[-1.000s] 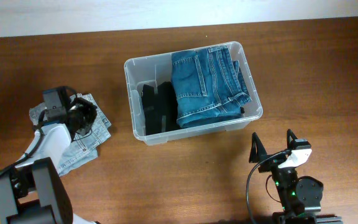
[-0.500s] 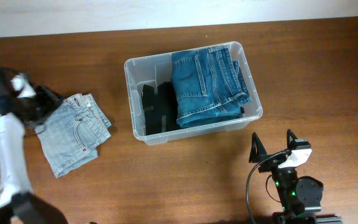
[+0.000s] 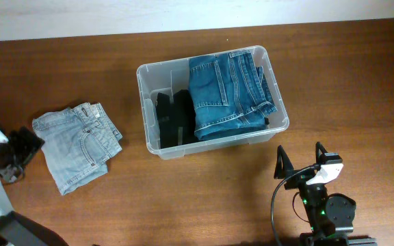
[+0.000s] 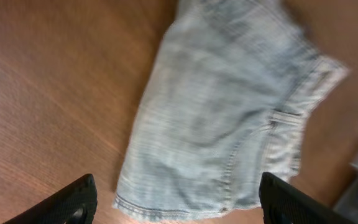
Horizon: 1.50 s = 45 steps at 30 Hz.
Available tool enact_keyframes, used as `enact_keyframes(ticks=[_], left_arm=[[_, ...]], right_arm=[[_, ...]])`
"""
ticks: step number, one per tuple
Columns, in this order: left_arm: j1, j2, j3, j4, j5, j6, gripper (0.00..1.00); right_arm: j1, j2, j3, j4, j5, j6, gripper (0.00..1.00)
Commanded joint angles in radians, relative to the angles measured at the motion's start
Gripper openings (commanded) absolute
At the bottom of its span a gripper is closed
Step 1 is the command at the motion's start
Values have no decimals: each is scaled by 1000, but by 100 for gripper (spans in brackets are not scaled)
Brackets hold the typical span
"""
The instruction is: Pack container
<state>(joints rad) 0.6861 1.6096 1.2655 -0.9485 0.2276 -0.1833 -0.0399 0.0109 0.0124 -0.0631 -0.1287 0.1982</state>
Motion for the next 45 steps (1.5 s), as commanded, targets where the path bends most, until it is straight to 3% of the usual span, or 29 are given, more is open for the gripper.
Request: enact_keyframes(ticks=[1, 28, 45], left_arm=[[11, 32, -61, 34, 3, 13, 83], [11, 92, -296, 467, 73, -58, 86], [10, 256, -300, 566, 237, 2, 86]], right_arm=[[-6, -8, -7, -4, 8, -10, 99], [-6, -8, -7, -4, 8, -10, 98], [-6, -8, -7, -4, 8, -10, 99]])
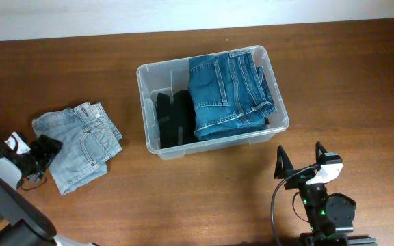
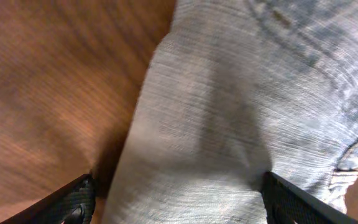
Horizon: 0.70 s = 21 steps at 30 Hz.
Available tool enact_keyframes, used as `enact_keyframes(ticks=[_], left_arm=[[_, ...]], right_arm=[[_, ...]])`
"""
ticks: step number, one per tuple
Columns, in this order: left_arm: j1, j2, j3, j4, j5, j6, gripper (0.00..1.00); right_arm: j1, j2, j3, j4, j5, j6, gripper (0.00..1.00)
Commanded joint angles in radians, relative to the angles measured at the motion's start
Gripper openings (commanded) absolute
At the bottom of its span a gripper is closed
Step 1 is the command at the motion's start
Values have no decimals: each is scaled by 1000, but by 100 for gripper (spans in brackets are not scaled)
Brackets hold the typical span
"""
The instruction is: Pack container
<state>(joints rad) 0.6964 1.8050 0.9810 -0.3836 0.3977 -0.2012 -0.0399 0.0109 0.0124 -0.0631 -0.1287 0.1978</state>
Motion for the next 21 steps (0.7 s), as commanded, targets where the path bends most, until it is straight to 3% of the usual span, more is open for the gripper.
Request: enact_keyframes(ticks=[1, 6, 11, 13, 16, 21], left_arm=[[-1, 65, -16, 9, 97, 34, 85], [-1, 90, -16, 16, 141, 42, 81], [-1, 101, -16, 5, 141, 42, 59], [-1, 101, -16, 5, 141, 42, 31], [-1, 100, -14, 5, 142, 42, 0], [-1, 100, 3, 5, 188, 42, 0]], right_arm=[[-6, -8, -7, -4, 8, -10, 98], [-6, -8, -7, -4, 8, -10, 98], [-6, -8, -7, -4, 8, -10, 98], [-6, -8, -7, -4, 8, -10, 98], [-6, -8, -7, -4, 8, -10, 98], [-6, -8, -7, -4, 8, -10, 98]])
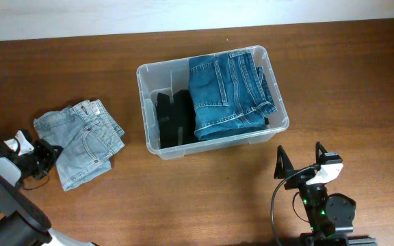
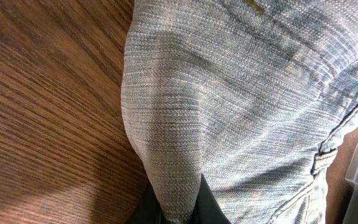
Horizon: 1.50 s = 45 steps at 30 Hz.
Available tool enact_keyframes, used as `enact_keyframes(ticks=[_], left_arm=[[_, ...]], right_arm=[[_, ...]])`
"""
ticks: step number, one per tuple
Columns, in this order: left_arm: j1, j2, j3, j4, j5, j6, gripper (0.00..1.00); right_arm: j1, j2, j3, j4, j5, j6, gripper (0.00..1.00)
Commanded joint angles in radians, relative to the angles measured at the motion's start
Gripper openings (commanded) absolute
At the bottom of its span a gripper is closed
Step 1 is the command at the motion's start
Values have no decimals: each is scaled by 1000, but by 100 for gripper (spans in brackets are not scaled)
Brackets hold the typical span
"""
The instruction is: Pack container
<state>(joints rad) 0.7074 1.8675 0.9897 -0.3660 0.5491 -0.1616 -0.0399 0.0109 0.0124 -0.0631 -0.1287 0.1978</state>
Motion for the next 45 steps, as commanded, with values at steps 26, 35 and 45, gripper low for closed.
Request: enact_keyframes(ticks=[26, 35, 45], left_arm=[[-285, -480, 496, -133, 350, -181, 0], [-521, -612, 534, -152, 339, -262, 0], [-790, -523, 533, -233, 125, -358, 0]], right_arm=[[-6, -8, -7, -4, 8, -10, 98], [-6, -8, -7, -4, 8, -10, 98], [-6, -8, -7, -4, 8, -10, 99]])
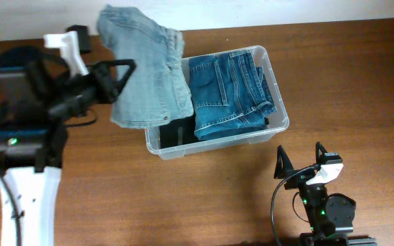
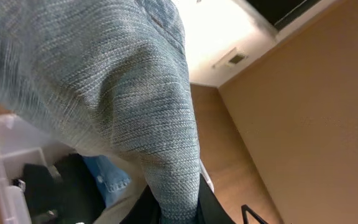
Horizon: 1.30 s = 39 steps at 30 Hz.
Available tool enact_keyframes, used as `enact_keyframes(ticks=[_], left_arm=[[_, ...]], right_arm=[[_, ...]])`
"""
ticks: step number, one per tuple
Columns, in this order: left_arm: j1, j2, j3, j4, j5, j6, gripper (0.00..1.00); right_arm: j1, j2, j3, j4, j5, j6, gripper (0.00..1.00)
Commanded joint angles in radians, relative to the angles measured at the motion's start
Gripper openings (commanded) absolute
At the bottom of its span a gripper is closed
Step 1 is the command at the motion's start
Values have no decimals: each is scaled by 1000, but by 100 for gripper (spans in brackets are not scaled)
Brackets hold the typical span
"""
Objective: Pack container
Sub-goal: 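Lift the light jeans with the left gripper and carry them over the bin, then lower the light jeans into the bin's left side beside the dark jeans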
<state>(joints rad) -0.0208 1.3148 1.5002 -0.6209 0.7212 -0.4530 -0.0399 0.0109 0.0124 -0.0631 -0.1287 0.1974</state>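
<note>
Light blue denim shorts [image 1: 146, 68] hang in the air over the left half of the clear plastic container [image 1: 217, 145], with my left gripper [image 1: 130, 67] shut on a fold of them. The left wrist view shows that fold [image 2: 148, 106] pinched between the jaws of the left gripper [image 2: 176, 211], the container below. Folded dark blue jeans [image 1: 228, 92] fill the container's right half. A black garment [image 1: 176, 130] lies in its left half, partly covered by the hanging shorts. My right gripper [image 1: 299, 158] stands open near the front edge, nothing in it.
The brown wooden table [image 1: 81, 198] carries only the container. My left arm [image 1: 29, 137] rises at the left, high above the table. A pale wall runs along the table's far edge [image 1: 286, 10].
My left gripper, shut on the shorts' edge down on the table at the far left, is now raised high and to the right. The shorts hang over the container's left half. The right arm is unmoved.
The shorts lay flat left of the container with my left gripper open beside them. Then the open jaws were at the shorts' left edge. Then they were shut on a pinched fold. Now the shorts are off the table, over the container.
</note>
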Motion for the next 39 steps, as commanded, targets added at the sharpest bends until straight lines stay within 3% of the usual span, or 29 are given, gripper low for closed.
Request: enact_keyframes(ticks=[1, 11, 27, 35, 39], left_arm=[[-92, 52, 23, 22, -66, -84, 0], [-233, 230, 23, 60, -181, -161, 0], [-280, 425, 23, 85, -203, -165, 1], [-280, 477, 23, -19, -329, -164, 17], [-280, 503, 23, -85, -371, -160, 44]], right_arm=[[-6, -8, -7, -4, 8, -10, 98], [-6, -8, -7, -4, 8, -10, 98], [-6, -8, -7, -4, 8, -10, 98], [-6, -8, -7, -4, 8, -10, 98], [-6, -8, -7, -4, 8, -10, 98]])
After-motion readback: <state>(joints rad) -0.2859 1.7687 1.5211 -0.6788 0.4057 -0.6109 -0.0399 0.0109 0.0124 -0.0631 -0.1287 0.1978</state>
